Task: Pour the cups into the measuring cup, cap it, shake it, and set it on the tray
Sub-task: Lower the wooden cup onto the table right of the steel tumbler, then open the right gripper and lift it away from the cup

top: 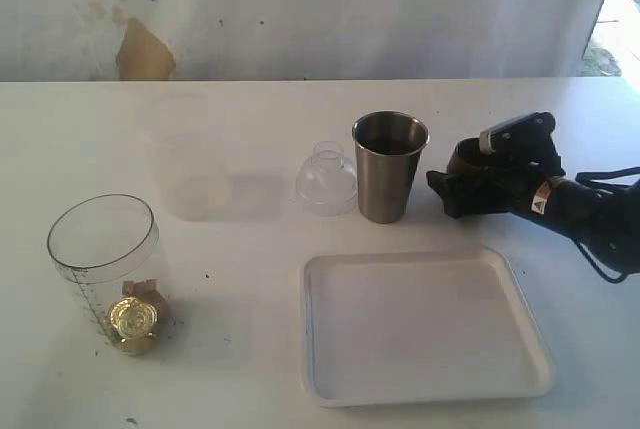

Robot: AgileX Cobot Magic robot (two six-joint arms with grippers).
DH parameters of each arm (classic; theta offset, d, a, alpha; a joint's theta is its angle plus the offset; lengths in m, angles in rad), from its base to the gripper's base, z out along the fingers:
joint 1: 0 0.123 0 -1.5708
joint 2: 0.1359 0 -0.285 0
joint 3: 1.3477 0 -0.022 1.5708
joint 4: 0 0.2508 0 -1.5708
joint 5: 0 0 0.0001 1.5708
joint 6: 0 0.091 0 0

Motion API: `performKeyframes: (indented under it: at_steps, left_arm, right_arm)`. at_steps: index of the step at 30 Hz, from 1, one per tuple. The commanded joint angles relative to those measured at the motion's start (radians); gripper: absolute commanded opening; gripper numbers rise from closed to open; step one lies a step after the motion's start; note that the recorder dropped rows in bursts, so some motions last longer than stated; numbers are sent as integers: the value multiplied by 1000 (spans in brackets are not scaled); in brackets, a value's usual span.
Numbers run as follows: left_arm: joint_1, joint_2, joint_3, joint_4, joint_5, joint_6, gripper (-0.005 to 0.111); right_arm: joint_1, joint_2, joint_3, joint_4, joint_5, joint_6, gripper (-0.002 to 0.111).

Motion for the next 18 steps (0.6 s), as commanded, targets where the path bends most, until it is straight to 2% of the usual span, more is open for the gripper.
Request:
performKeyframes:
  at_steps: [1,13,18]
  left_arm:
    - [-1,-4,4,1,-2,-2,0]
    - [-1,-4,4,1,-2,-2,0]
    - [-1,-4,4,1,-2,-2,0]
  right_arm:
    - [0,-33,-1,4,-20,-3,85]
    - [0,-126,2,2,5,-2,85]
    - [0,-181,2,-19,5,60,85]
